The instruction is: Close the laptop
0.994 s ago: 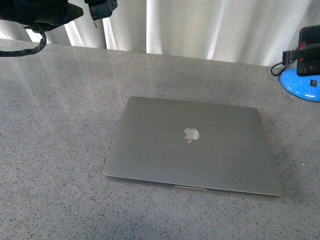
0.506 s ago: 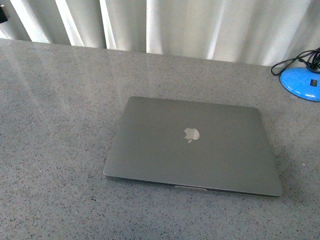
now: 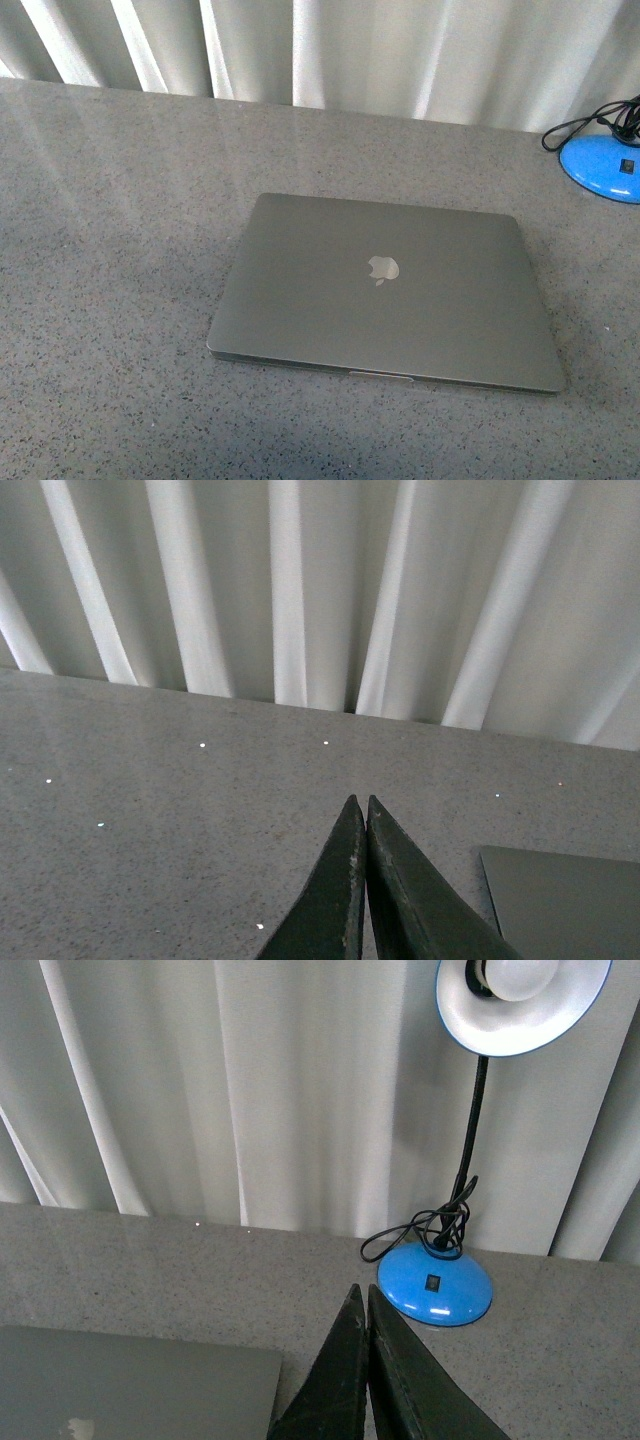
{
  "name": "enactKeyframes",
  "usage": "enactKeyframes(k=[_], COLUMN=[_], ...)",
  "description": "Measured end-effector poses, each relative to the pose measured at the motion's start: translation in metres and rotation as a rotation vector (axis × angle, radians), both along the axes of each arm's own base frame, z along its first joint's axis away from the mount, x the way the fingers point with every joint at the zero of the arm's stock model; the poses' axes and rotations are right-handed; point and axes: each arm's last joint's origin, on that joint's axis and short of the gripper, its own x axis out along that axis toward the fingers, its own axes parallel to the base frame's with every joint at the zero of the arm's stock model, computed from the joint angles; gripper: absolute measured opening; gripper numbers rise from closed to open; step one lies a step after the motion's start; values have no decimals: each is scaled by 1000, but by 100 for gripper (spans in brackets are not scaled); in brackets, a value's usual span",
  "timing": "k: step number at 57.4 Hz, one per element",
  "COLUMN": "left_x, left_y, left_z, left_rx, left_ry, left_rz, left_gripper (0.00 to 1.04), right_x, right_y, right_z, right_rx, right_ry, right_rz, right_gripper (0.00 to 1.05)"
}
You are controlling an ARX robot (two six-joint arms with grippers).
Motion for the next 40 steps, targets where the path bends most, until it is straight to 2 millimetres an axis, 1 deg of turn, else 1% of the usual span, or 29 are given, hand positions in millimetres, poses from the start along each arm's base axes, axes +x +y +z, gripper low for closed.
enactKeyframes(k=[22, 40], left_x=[-31, -47], left_y=[0, 0], left_z=[1, 6], left_rx=[0, 0], left_ry=[0, -18], left_rz=[-5, -6], left_gripper=[4, 4], right_x=[-22, -35], right_y=[0, 0], right_z=[7, 11], right_rx=[3, 4], right_ry=[-21, -35], right_rz=[0, 0], right_gripper=[1, 1])
